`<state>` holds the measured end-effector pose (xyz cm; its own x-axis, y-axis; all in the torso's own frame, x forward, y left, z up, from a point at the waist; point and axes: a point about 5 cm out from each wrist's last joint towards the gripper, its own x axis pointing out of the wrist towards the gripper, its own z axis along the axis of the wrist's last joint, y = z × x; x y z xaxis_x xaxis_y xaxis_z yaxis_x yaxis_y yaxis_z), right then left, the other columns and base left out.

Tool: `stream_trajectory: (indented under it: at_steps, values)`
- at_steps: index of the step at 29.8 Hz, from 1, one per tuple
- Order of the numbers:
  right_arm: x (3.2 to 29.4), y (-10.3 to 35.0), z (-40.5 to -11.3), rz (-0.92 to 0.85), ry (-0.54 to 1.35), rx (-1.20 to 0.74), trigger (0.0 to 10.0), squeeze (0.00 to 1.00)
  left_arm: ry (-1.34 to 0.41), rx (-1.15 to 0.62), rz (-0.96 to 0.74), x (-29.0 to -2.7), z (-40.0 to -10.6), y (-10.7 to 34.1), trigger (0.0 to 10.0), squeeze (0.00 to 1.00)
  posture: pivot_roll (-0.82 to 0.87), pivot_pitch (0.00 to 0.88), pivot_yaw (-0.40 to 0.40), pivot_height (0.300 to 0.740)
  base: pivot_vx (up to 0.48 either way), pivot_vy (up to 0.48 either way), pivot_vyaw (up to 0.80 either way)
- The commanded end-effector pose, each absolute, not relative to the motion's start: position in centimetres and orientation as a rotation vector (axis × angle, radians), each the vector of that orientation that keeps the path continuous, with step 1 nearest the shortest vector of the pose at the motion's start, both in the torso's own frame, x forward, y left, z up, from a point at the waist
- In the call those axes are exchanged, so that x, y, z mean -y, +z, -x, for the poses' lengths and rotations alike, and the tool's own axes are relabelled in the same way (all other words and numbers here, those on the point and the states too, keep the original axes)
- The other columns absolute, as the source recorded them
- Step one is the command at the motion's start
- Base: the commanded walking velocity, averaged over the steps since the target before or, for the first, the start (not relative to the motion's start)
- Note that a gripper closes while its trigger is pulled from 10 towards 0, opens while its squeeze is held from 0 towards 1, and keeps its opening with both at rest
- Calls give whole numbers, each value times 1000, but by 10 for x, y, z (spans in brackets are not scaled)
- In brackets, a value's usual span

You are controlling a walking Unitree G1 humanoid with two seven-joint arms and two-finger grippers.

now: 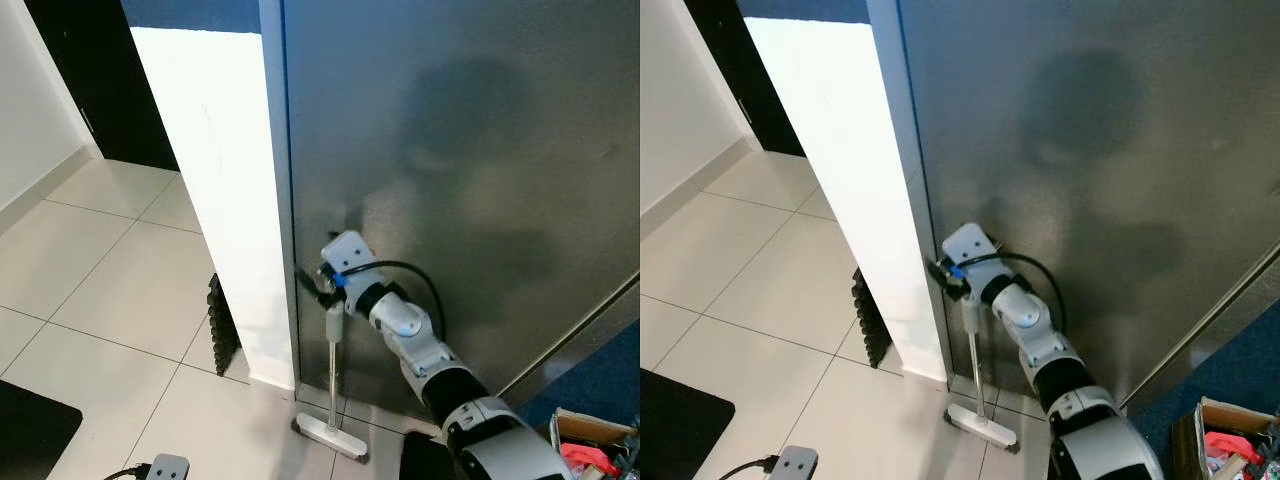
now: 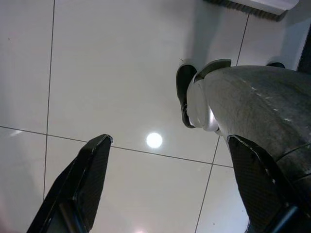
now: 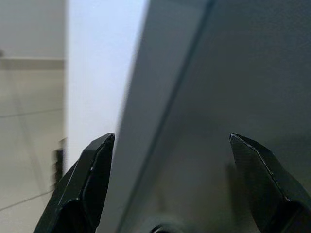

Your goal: Sweep floor

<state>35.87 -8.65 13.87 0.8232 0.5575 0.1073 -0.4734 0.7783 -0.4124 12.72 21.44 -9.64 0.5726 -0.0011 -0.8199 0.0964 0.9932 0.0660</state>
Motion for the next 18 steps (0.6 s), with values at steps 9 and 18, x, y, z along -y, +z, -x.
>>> stream_trajectory:
  at_steps: [9,18]
  values:
    - [99,172,-373,273,450,332,10000,871,-50,-970,-108,-216,-126,-97,10000,0,7,107,24,740,0,0,0]
    - [99,150,-360,7,627,175,10000,153,-34,-963,-127,-217,-136,-94,10000,0,-11,67,33,740,0,0,0]
